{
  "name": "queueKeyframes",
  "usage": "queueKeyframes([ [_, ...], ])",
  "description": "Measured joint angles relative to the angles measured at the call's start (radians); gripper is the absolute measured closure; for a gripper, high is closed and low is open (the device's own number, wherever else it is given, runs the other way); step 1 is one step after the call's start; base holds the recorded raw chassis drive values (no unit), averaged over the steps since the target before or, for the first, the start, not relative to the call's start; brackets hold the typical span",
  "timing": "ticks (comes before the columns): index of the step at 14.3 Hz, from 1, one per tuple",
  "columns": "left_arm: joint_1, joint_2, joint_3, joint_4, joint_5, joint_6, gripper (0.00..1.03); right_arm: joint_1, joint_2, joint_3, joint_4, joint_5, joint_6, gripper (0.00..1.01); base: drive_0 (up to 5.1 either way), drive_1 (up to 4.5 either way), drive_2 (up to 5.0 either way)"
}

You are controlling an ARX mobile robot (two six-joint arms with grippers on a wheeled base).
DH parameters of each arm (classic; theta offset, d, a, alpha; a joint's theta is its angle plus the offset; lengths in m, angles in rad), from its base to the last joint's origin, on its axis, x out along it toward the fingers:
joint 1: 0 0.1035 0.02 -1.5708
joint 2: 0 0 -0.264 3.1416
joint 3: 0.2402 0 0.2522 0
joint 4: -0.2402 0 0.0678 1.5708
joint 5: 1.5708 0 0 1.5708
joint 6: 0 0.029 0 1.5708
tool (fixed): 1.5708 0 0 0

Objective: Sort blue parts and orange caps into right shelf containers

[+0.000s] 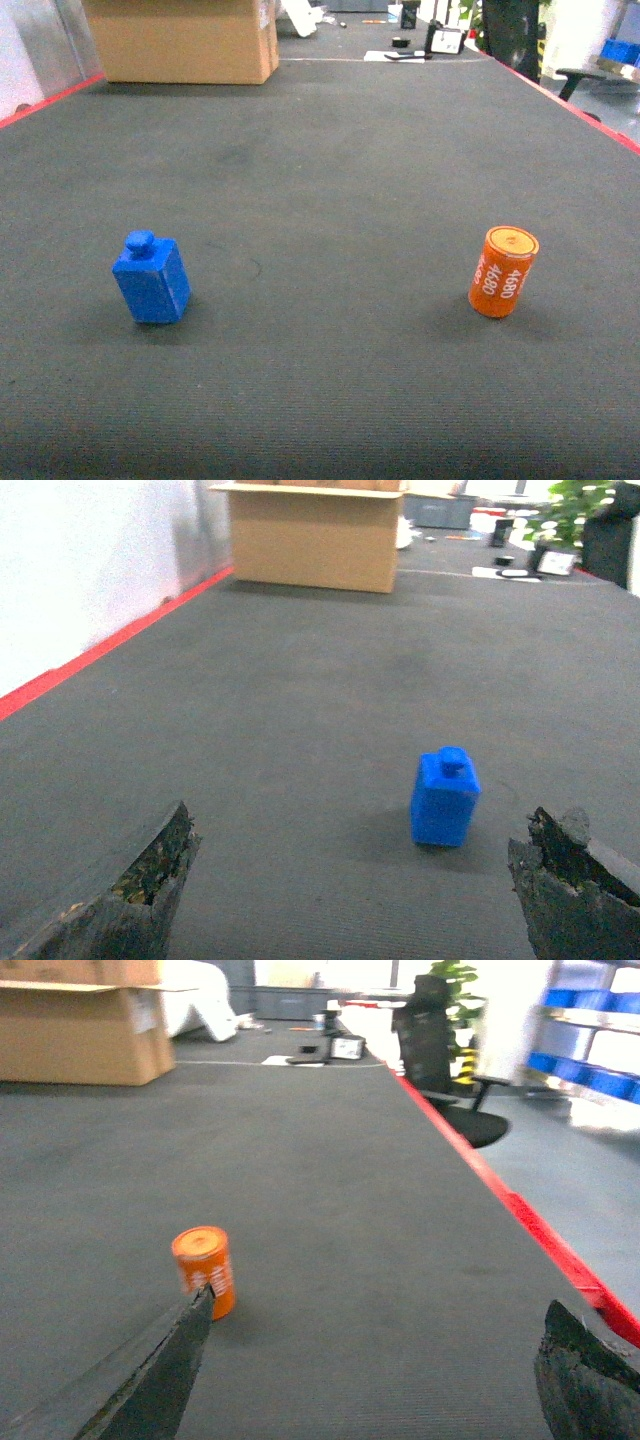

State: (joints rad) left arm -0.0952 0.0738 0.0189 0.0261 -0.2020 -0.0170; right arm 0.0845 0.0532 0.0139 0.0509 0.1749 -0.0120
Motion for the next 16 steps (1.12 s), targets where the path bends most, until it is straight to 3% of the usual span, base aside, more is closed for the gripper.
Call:
queueKeyframes([
  [1, -0.104, 0.133, 0.010, 0.101, -0.169, -0.003, 0.05, 0.104, 0.102, 0.000, 0.087, 0.131, -0.010, 0.03, 0.0, 0.00, 0.0],
  [2, -0.143, 0.270, 0.028, 0.225, -0.287, -0.002, 0.05, 0.169, 0.231, 0.002, 0.209, 0.219, -0.012, 0.03, 0.0, 0.00, 0.0],
  [3, -0.131, 0.387, 0.062, 0.330, -0.291, 0.001, 0.05, 0.193, 0.357, 0.018, 0.320, 0.236, -0.011, 0.03, 0.0, 0.00, 0.0],
  [5, -0.085, 0.660, 0.181, 0.536, -0.188, 0.013, 0.05, 0.187, 0.656, 0.126, 0.554, 0.164, 0.006, 0.03, 0.0, 0.00, 0.0],
  [7, -0.057, 0.932, 0.330, 0.597, -0.082, 0.011, 0.05, 0.169, 0.999, 0.291, 0.692, 0.071, 0.045, 0.03, 0.0, 0.00, 0.0],
  [11, -0.059, 1.288, 0.570, 0.565, 0.016, -0.014, 0.05, 0.141, 1.452, 0.564, 0.615, -0.032, 0.121, 0.03, 0.0, 0.00, 0.0],
  [13, -0.075, 1.428, 0.646, 0.544, 0.040, -0.018, 0.05, 0.137, 1.553, 0.658, 0.580, -0.062, 0.156, 0.03, 0.0, 0.00, 0.0],
  [16, -0.085, 1.559, 0.719, 0.529, 0.072, -0.037, 0.05, 0.137, 1.662, 0.750, 0.542, -0.079, 0.175, 0.03, 0.0, 0.00, 0.0],
])
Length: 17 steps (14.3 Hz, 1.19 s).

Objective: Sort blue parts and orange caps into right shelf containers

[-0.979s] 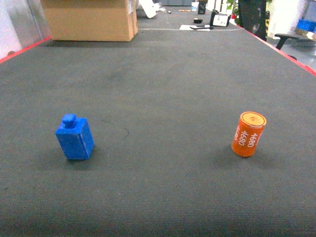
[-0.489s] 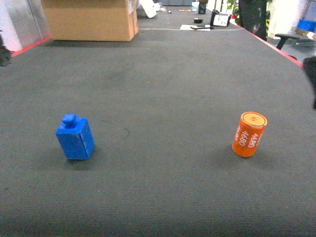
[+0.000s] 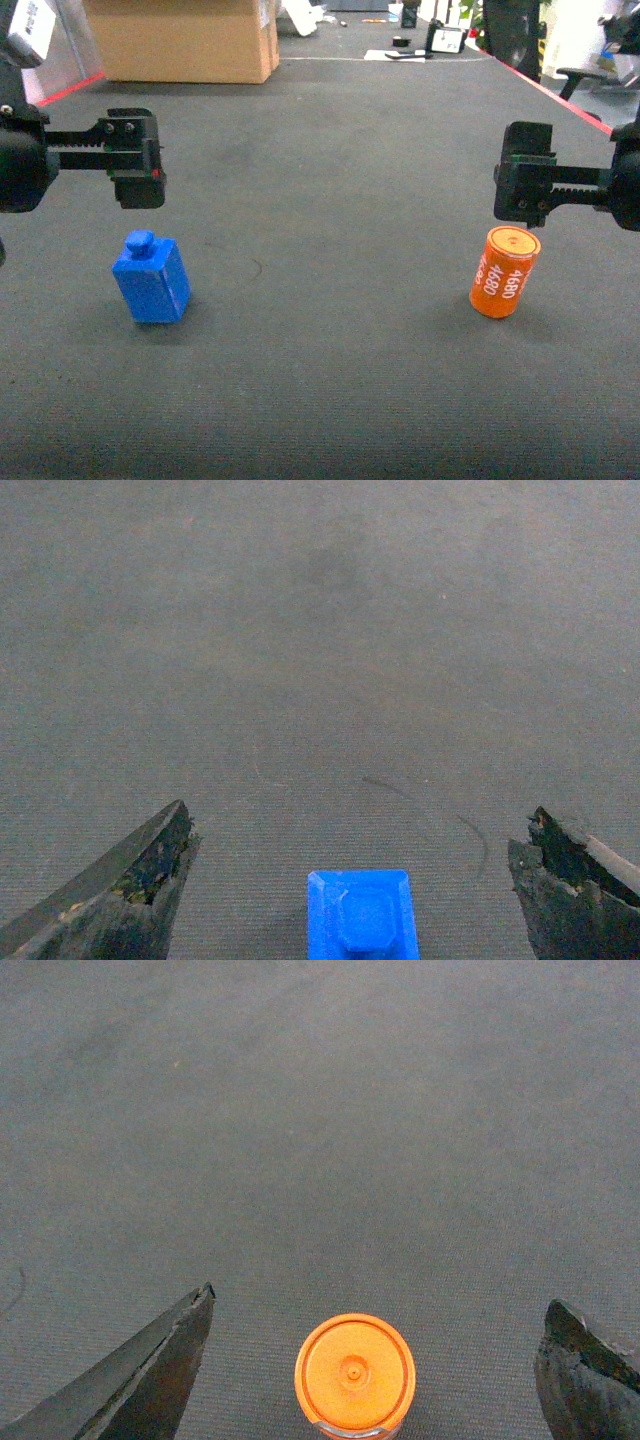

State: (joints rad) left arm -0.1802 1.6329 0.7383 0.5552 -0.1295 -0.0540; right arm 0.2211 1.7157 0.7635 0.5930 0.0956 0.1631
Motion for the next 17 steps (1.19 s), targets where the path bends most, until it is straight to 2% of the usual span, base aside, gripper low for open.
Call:
queueKeyframes([
  [7, -0.022, 0.131, 0.040, -0.019, 0.018, -0.026, 0.05, -0.006, 0.142, 0.063, -0.021, -0.011, 0.009, 0.03, 0.0, 0.00, 0.0],
  [17, 0.003, 0.294, 0.106, -0.030, 0.026, -0.045, 0.05, 0.002, 0.281, 0.125, -0.026, -0.013, 0.024, 0.03, 0.0, 0.00, 0.0],
])
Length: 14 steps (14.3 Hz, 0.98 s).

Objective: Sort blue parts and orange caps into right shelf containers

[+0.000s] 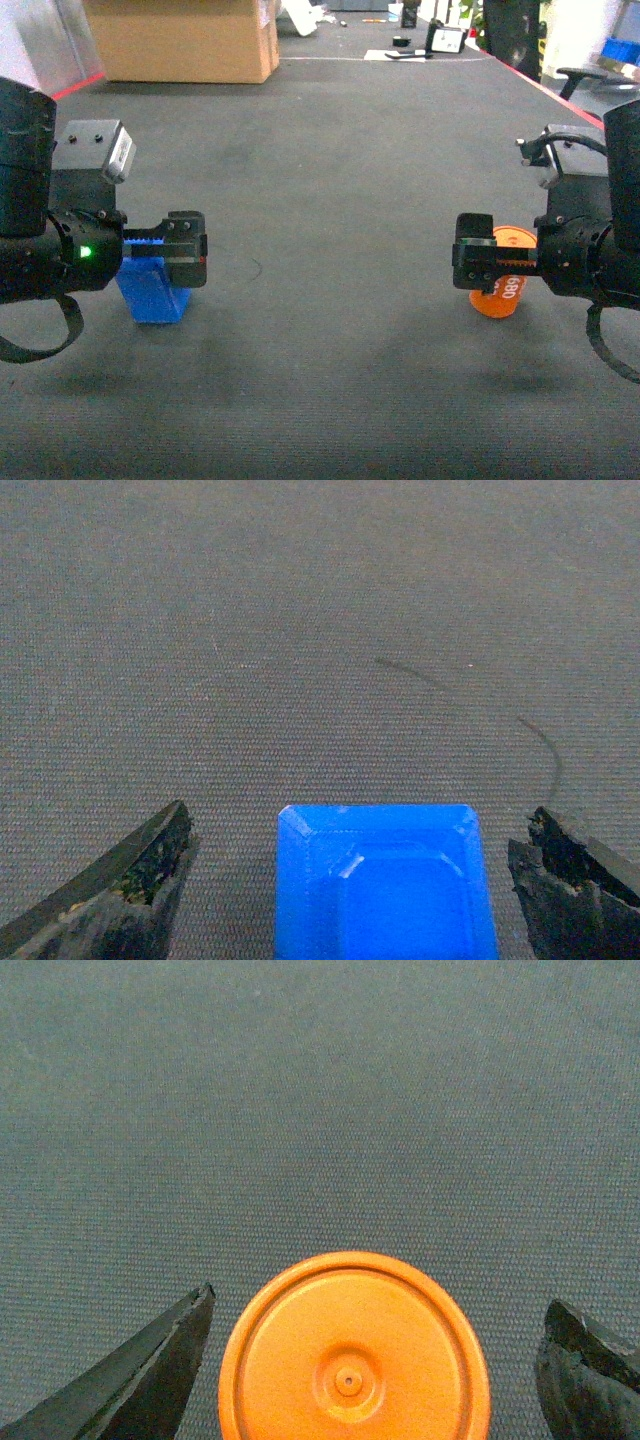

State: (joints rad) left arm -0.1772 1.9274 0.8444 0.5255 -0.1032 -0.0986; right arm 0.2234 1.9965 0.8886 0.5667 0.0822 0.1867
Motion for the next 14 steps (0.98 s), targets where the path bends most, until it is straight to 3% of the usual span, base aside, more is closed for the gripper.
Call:
queueKeyframes([
  [4, 0.001, 0.081, 0.043, -0.014, 0.007, -0.001, 0.05, 0.013, 0.030, 0.019, -0.013, 0.000, 0.000, 0.03, 0.0, 0.00, 0.0],
  [6, -0.004, 0.118, 0.066, -0.019, -0.002, 0.002, 0.05, 0.019, 0.065, 0.029, -0.016, 0.036, -0.031, 0.03, 0.0, 0.00, 0.0],
  [12, -0.009, 0.125, 0.066, -0.012, -0.004, 0.008, 0.51, 0.020, 0.076, 0.030, -0.010, 0.047, -0.054, 0.51, 0.0, 0.00, 0.0],
  [13, -0.008, 0.118, 0.052, -0.001, -0.005, 0.009, 0.58, 0.021, 0.075, 0.030, 0.003, 0.047, -0.056, 0.55, 0.0, 0.00, 0.0],
  [14, -0.008, 0.116, 0.049, 0.002, -0.005, 0.009, 0.58, 0.024, 0.072, 0.028, 0.009, 0.047, -0.056, 0.55, 0.0, 0.00, 0.0],
])
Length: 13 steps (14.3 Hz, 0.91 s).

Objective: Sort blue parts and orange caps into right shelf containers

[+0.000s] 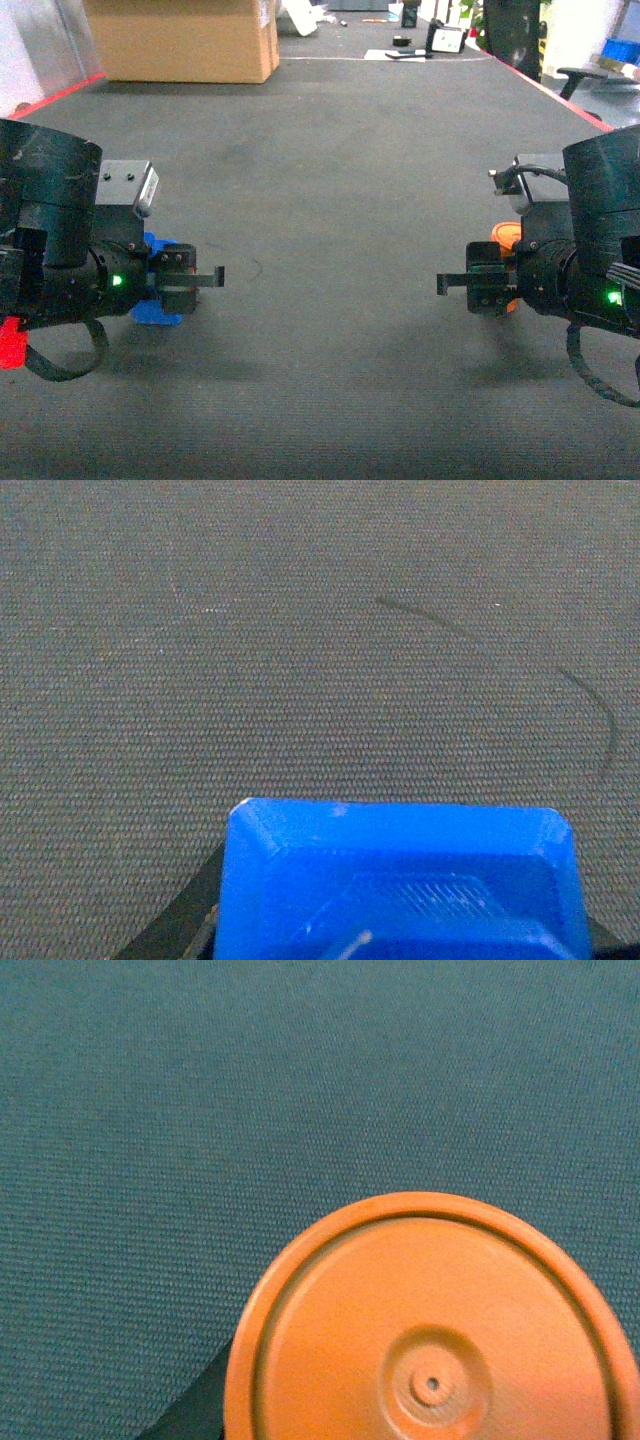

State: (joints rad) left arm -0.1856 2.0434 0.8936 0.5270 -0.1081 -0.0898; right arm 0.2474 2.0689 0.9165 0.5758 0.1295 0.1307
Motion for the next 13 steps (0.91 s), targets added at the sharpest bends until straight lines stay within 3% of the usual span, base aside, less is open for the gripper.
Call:
queueKeyframes([
  [8, 0.000, -0.047, -0.056, 0.050, -0.013, 0.000, 0.59, 0.008, -0.042, -0.032, 0.044, 0.001, 0.000, 0.56, 0.0, 0.00, 0.0],
  [10, -0.014, -0.238, -0.202, 0.273, -0.135, -0.003, 0.59, 0.039, -0.195, -0.146, 0.195, 0.019, 0.020, 0.56, 0.0, 0.00, 0.0],
  [11, -0.108, -0.537, -0.435, 0.391, -0.301, -0.010, 0.59, 0.124, -0.410, -0.381, 0.378, 0.142, 0.026, 0.56, 0.0, 0.00, 0.0],
  [12, -0.274, -0.814, -0.603, 0.478, -0.516, 0.055, 0.59, 0.200, -0.629, -0.561, 0.453, 0.291, 0.002, 0.56, 0.0, 0.00, 0.0],
  [13, -0.319, -0.804, -0.618, 0.447, -0.540, 0.098, 0.59, 0.237, -0.658, -0.591, 0.446, 0.338, -0.055, 0.56, 0.0, 0.00, 0.0],
])
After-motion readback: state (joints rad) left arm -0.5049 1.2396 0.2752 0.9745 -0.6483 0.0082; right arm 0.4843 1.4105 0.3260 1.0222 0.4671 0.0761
